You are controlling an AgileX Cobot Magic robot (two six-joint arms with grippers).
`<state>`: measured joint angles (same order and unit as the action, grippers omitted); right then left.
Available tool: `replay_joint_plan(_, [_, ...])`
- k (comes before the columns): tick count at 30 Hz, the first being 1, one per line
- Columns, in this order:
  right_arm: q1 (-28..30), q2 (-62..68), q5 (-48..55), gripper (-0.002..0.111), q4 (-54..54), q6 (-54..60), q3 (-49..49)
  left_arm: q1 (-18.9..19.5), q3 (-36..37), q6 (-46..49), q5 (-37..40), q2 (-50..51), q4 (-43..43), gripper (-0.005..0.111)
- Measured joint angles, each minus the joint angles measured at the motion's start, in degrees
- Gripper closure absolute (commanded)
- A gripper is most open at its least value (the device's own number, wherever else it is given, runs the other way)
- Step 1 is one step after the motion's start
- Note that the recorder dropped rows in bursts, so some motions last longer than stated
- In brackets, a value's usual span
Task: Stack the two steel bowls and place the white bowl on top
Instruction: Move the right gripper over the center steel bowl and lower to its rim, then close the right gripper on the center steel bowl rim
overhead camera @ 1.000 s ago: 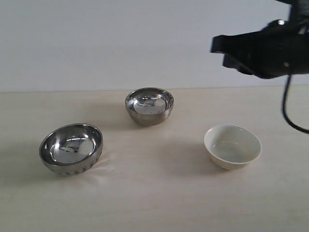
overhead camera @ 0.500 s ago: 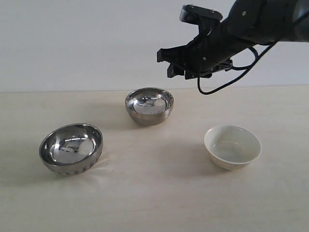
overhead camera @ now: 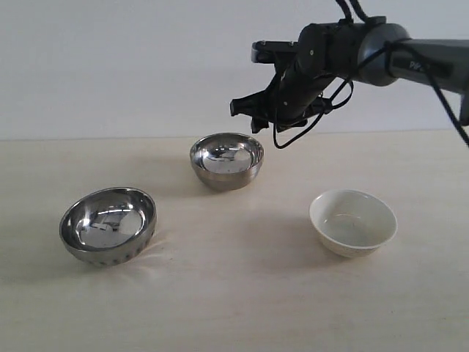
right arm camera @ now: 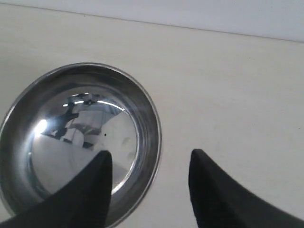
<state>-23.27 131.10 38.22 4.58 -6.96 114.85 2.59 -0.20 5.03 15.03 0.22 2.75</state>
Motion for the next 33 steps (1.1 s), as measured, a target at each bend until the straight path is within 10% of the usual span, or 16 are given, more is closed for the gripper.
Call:
replay_joint_plan(23, [-0.35,10.57,-5.13,0.064,0.68,-0.03,2.12,0.0,0.0,0.0,0.0,0.0,0.0,0.103])
replay_joint_plan(29, [-0.77,10.94,-6.18,0.108,2.31,-0.21,2.12,0.0,0.0,0.0,0.0,0.0,0.0,0.103])
replay_joint_plan(33, [-0.77,10.68,-5.69,0.108,3.49,-0.53,2.5,0.0,0.0,0.0,0.0,0.0,0.0,0.103])
